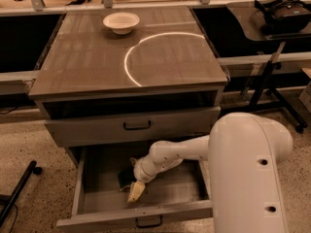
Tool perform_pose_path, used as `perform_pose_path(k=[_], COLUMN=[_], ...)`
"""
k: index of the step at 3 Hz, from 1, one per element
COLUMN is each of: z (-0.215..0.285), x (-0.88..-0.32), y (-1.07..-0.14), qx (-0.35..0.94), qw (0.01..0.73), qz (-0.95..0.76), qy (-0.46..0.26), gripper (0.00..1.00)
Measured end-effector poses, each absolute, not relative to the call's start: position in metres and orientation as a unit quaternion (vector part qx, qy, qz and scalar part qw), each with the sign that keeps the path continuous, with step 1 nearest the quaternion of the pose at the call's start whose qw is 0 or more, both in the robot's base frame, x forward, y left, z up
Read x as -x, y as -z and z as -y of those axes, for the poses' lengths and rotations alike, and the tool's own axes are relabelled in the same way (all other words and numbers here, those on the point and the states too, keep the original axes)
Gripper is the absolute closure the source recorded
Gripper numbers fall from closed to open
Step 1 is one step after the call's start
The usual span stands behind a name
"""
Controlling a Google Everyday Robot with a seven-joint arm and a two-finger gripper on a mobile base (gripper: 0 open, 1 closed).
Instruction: Pick sponge from middle drawer and place on counter
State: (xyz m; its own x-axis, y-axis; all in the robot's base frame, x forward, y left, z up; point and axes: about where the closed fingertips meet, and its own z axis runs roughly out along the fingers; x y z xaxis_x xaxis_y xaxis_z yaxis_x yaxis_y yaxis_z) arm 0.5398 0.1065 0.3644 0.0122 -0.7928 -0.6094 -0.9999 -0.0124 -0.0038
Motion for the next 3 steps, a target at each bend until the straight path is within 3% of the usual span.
perform_pose_path(k=[3], z=[-0.1107], x=[-0.5374], y=[-0.3490], qx=[0.671], qw=[0.216], qz=[-0.664], qy=[-0.249], gripper=[0.72])
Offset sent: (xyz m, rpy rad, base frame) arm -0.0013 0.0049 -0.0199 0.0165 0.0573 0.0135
